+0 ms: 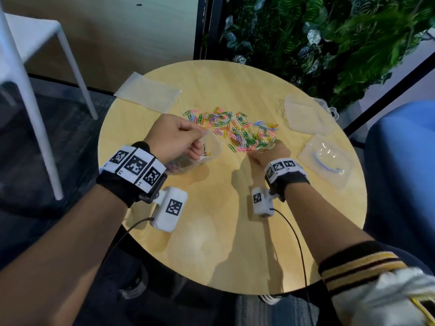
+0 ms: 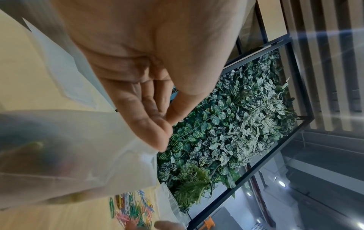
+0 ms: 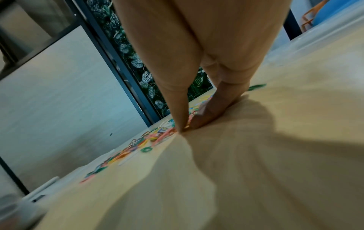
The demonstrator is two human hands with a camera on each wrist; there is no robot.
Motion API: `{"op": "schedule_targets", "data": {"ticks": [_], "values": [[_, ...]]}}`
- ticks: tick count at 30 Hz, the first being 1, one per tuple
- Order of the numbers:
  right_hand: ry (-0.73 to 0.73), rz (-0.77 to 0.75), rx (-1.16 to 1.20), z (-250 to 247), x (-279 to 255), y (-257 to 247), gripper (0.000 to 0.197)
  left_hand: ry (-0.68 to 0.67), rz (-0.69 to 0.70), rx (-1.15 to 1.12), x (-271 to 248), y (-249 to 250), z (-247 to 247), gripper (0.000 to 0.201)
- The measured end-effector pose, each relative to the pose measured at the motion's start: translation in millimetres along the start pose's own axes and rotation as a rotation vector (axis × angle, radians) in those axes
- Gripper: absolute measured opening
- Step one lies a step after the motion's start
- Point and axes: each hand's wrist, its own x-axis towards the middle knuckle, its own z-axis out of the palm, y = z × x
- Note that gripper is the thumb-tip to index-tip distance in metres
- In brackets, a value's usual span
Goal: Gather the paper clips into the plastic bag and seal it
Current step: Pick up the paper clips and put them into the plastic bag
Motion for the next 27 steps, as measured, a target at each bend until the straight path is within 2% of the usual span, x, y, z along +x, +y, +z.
{"op": "schedule_targets", "data": {"ticks": [2,3,7,12,19,22,25,27], "values": [[-0.006,-0.043,-0.087,0.1,10.9,-11.6,0.094,0.002,-0.002,0.001,3.2,-0.3,-0.6,0.012],[-0.008,-0.085,-0.142,0.7,15.7,-16.1,0.089,0.003,-0.004,0.0,5.3,-0.2,0.2,0.012],[0.02,-0.276,-0.265,2.8,22.8,-29.4,0.047,-0.001,-0.009,0.003,10.6,1.9,3.6,0.012],[0.047,-0.302,-0.232,2.7,27.5,-27.8,0.026,-0.003,-0.005,0.008,10.6,5.2,8.2,0.013],[0.041,-0.331,0.139,-28.9,19.0,-10.0,0.01,-0.015,0.002,0.019,7.0,5.6,9.8,0.013],[-0.007,-0.362,0.408,-46.3,0.7,-12.3,0.014,-0.007,0.002,0.034,9.5,4.5,11.9,0.012],[-0.115,-0.352,0.769,-58.1,-22.1,-22.6,0.012,-0.001,0.002,0.051,11.3,3.7,15.4,0.011],[-0.247,-0.309,0.959,-59.5,-37.3,-29.7,0.01,0.003,0.003,0.06,11.5,3.6,16.8,0.011]]}}
